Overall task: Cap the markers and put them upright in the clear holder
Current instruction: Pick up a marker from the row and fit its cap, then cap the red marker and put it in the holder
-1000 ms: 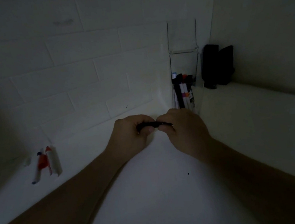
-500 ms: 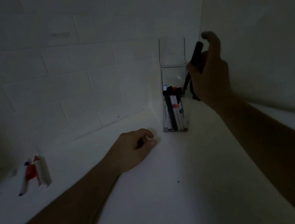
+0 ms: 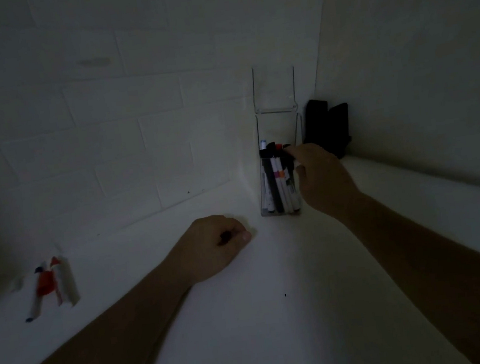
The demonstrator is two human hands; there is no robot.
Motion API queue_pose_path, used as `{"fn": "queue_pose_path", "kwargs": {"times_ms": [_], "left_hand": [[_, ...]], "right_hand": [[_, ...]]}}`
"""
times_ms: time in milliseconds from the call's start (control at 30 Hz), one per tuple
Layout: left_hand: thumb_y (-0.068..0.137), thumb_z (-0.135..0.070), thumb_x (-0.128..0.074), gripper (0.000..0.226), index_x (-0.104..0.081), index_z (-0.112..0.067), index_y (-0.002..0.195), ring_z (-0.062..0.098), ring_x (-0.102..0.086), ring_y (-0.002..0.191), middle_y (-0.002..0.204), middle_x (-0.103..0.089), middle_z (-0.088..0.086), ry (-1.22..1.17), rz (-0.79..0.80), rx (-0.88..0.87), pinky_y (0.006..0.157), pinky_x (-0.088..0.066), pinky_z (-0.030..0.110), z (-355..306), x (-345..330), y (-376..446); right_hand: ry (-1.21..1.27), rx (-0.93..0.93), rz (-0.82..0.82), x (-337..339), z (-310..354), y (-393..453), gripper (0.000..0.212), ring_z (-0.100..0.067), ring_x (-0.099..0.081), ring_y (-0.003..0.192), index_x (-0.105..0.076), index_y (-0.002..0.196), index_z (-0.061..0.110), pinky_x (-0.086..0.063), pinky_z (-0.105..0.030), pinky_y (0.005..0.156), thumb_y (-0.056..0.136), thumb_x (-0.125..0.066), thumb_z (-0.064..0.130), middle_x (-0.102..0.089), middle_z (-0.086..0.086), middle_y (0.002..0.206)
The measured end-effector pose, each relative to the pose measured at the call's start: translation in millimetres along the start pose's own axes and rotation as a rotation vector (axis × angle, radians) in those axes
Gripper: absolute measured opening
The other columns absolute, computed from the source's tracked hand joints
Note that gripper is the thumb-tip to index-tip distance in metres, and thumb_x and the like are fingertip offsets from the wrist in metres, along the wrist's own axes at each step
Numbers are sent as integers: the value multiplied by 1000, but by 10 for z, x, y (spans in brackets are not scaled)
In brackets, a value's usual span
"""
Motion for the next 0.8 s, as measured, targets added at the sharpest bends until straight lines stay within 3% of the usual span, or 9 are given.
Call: {"fn": "queue_pose_path", "kwargs": {"times_ms": [67, 167, 333, 433, 533, 600, 700, 800], "left_hand": [[96, -46, -55, 29, -72, -23, 92, 5, -61, 82, 87, -69, -6, 27, 15, -10, 81, -49, 26, -17, -7, -1], [91, -49, -61, 23, -74, -30, 95, -2, -63, 88, 93, -71, -16, 35, 73, 33, 86, -51, 23, 10, 44, 2], [87, -42, -70, 10, -74, -38, 96, -2, -67, 89, 94, -74, -18, -26, 208, 164, 87, -55, 27, 223, 543, -48], [90, -42, -67, 12, -73, -37, 99, -7, -64, 89, 96, -72, -20, 70, 57, 223, 82, -50, 17, 459, 1031, -264], [92, -32, -66, 12, -74, -32, 101, 0, -63, 89, 95, -71, -18, 116, -149, 314, 78, -44, 12, 800, 1483, -628], [93, -28, -65, 12, -74, -31, 101, 4, -64, 86, 96, -70, -16, 89, -269, 400, 78, -47, 18, 1058, 1725, -898], [95, -19, -63, 12, -72, -26, 97, 19, -70, 76, 93, -73, -1, -81, -420, 517, 61, -55, 26, 1411, 1940, -1275], [93, -23, -65, 8, -71, -29, 95, 28, -72, 70, 87, -74, 4, -91, -434, 578, 52, -60, 48, 1596, 1987, -1436]], "right_hand": [[-34, -2, -54, 0, 16, -94, 51, -32, -52, 120, -47, 141, 8, -45, -38, 103, 91, -52, 1, -51, -17, 136], [-160, -21, -198, 39, 128, -248, 52, -34, -50, 114, -53, 135, 15, -49, -49, 89, 84, -48, 13, -50, -14, 130], [69, 100, -14, -356, 600, -242, 41, -17, -51, 102, -59, 123, 23, -44, -31, 88, 85, -56, 8, -54, -1, 111], [224, 213, 95, -587, 1132, -263, 36, -9, -50, 87, -66, 115, 20, -44, -25, 81, 84, -57, 5, -59, 0, 104], [325, 292, 218, -838, 1716, -331, 31, -11, -53, 84, -69, 112, 19, -45, -25, 80, 86, -57, 8, -62, -1, 104], [357, 320, 332, -1042, 2085, -394, 30, -9, -51, 86, -66, 118, 23, -47, -26, 85, 91, -57, 17, -61, 1, 112], [397, 371, 507, -1312, 2604, -524, 35, -13, -56, 95, -60, 129, 28, -50, -32, 91, 95, -55, 31, -56, 0, 123], [460, 455, 576, -1452, 2998, -634, 41, -21, -56, 100, -53, 133, 40, -52, -36, 88, 93, -55, 47, -53, -1, 117]]}}
Point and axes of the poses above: each hand's wrist, its own y-axis towards the middle knuckle, its own x-axis out of the back of the hand, z = x × y, the point moved 6 cm from there along y, towards the middle knuckle
